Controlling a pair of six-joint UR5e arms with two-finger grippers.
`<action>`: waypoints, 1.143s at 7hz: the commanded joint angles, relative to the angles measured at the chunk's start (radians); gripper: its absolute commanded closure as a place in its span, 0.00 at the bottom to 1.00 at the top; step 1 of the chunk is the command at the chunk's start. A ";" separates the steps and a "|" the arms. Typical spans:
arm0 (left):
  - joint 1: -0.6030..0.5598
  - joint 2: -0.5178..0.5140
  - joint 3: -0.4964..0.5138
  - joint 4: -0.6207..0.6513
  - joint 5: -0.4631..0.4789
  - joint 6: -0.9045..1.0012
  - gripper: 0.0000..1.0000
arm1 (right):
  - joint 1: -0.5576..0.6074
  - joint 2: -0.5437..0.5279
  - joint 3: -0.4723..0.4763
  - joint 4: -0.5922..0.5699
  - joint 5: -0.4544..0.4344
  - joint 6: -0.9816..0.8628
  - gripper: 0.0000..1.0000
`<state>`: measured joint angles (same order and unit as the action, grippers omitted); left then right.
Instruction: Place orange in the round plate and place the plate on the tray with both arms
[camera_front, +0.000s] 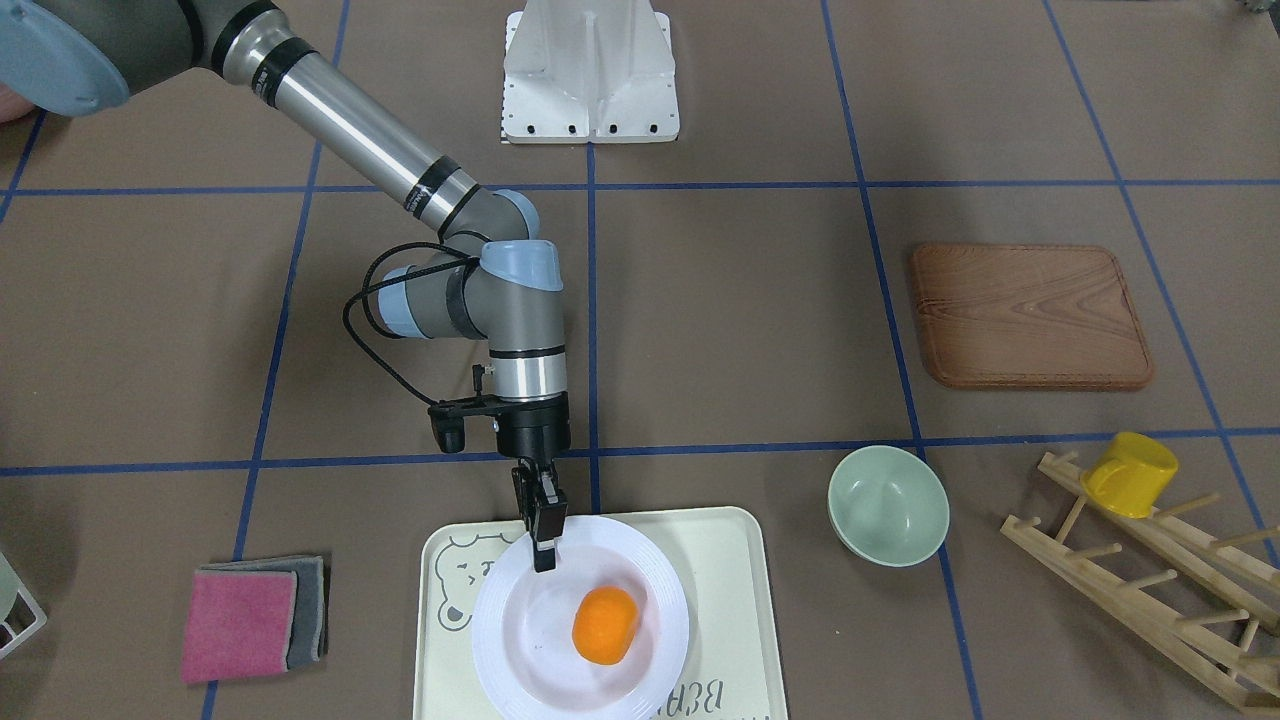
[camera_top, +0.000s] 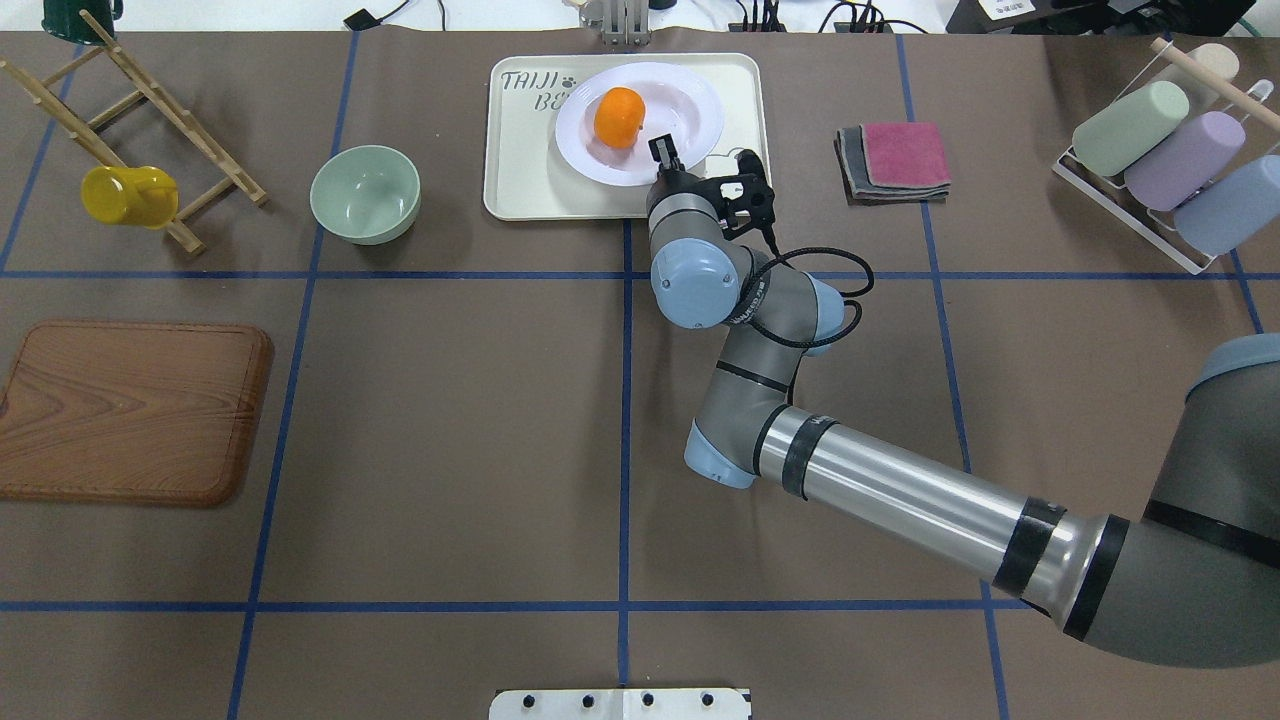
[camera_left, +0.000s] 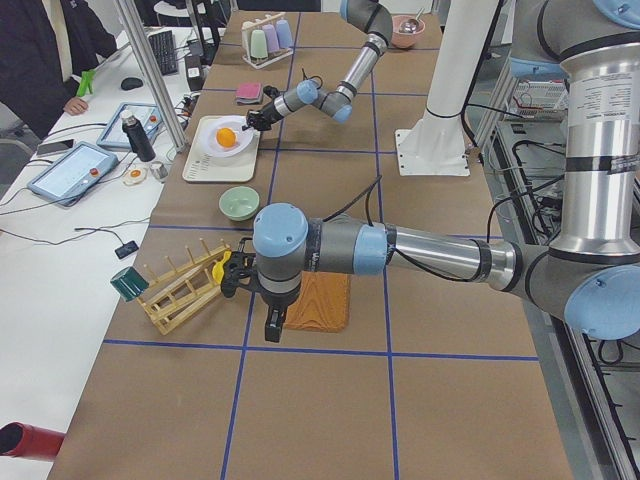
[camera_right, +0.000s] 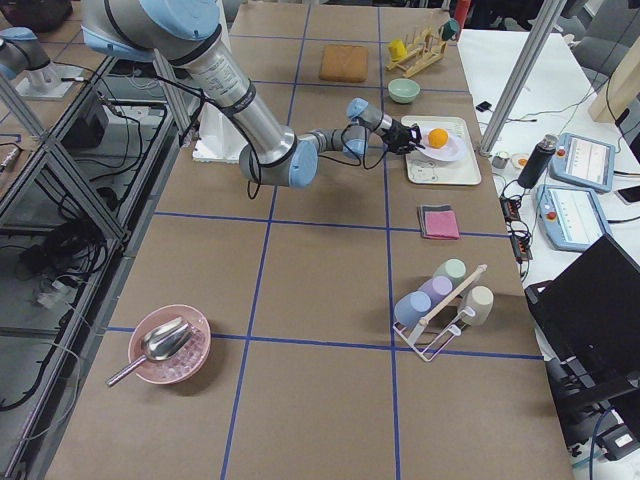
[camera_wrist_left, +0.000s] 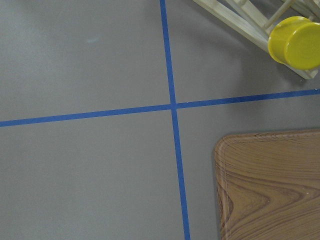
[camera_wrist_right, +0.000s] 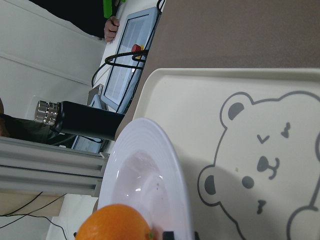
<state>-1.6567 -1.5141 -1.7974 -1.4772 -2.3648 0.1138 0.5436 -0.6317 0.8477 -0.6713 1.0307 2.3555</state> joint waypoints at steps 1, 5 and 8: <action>0.000 -0.006 0.000 0.000 0.002 0.000 0.01 | 0.001 -0.009 0.058 -0.013 0.049 -0.068 0.00; 0.000 0.005 0.000 0.002 0.004 0.003 0.01 | 0.063 -0.212 0.554 -0.491 0.375 -0.596 0.00; 0.000 0.006 0.006 0.002 0.004 0.003 0.01 | 0.308 -0.374 0.854 -0.809 0.746 -1.177 0.00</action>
<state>-1.6567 -1.5088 -1.7926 -1.4757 -2.3599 0.1165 0.7457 -0.9294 1.5716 -1.3494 1.6304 1.4296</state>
